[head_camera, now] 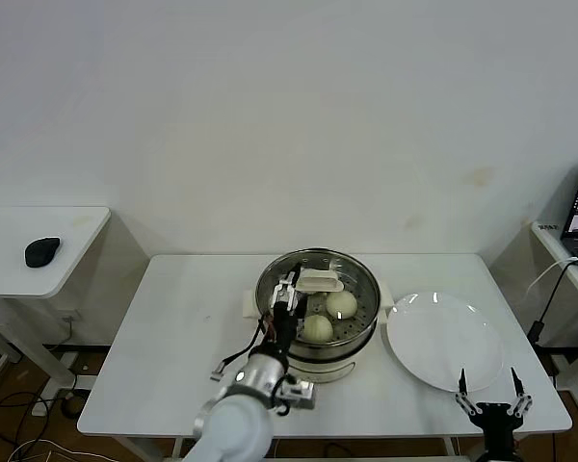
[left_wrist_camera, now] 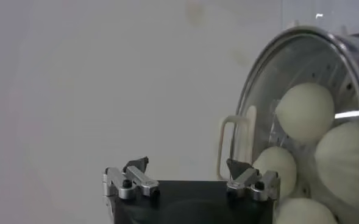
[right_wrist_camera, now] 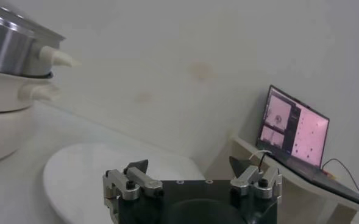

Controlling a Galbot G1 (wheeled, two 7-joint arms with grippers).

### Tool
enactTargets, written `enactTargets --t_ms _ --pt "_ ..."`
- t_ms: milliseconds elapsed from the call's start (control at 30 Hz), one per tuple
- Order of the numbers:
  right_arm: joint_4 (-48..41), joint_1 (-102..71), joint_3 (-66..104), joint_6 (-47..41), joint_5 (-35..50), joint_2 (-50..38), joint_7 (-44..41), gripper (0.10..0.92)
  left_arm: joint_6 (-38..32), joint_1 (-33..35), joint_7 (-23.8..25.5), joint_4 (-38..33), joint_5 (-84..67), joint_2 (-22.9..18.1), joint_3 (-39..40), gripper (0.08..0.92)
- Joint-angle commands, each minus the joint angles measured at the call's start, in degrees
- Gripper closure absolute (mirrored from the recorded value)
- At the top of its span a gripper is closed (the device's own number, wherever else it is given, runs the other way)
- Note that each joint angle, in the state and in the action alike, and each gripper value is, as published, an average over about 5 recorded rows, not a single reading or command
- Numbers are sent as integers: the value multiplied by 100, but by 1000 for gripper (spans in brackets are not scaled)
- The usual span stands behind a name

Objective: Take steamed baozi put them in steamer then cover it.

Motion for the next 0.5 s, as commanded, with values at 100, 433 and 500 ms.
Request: enactTargets --t_ms 100,433,500 --pt "345 -223 -257 -52 369 -274 -160 203 -1537 2524 -2589 -1154 -6090 619 -2559 177" --pt "768 -772 -565 -163 905 -835 -426 203 -3710 4201 -2421 -382 -9174 364 -3970 177" --pt "758 -823 -618 -157 948 -850 -477 203 -3623 4406 -2269 -396 -9444 319 -3956 177"
